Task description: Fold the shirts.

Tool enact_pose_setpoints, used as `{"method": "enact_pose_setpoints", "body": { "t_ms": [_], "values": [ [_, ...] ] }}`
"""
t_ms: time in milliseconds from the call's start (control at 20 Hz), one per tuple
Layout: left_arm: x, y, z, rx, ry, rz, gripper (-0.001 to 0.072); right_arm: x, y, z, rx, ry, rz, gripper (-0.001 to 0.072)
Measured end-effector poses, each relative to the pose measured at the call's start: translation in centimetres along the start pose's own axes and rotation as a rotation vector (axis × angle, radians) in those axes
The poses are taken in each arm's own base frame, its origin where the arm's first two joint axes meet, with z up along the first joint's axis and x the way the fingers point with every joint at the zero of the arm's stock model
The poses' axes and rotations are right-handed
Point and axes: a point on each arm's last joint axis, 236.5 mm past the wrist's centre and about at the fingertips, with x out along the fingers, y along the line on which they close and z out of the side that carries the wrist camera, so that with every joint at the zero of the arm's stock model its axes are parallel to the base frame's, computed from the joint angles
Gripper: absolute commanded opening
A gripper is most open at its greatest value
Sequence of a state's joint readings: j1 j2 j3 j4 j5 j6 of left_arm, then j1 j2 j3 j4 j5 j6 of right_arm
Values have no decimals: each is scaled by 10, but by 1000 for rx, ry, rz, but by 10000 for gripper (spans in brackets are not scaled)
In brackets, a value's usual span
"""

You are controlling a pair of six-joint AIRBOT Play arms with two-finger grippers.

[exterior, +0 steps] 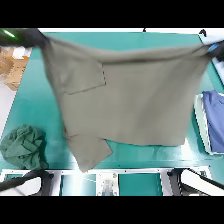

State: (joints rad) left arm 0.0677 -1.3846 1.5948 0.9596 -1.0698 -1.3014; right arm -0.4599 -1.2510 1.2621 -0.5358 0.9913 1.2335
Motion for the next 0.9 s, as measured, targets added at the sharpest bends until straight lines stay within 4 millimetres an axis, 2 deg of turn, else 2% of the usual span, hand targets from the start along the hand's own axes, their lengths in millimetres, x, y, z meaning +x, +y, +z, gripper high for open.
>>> {"method": "enact_pose_setpoints", "body": {
  "t_ms": [100,200,350,550,700,800,900],
  "values": [
    [63,31,-26,-61,81,-23,23,48,-53,-20,97,70,-50,18],
    [110,52,-38,-109,108,-55,23,86,-93,-34,163,124,-82,18],
    [152,69,-36,-152,93,-86,23,124,-126,-31,214,142,-91,18],
    [172,78,-17,-175,42,-96,23,149,-132,-10,233,134,-63,18],
    [171,83,-2,-192,6,-95,23,152,-130,6,217,115,-53,19],
    [167,90,6,-210,-11,-90,23,152,-128,7,210,127,-47,19],
    [163,94,4,-223,7,-91,23,150,-128,1,200,163,-48,18]
  ]
}}
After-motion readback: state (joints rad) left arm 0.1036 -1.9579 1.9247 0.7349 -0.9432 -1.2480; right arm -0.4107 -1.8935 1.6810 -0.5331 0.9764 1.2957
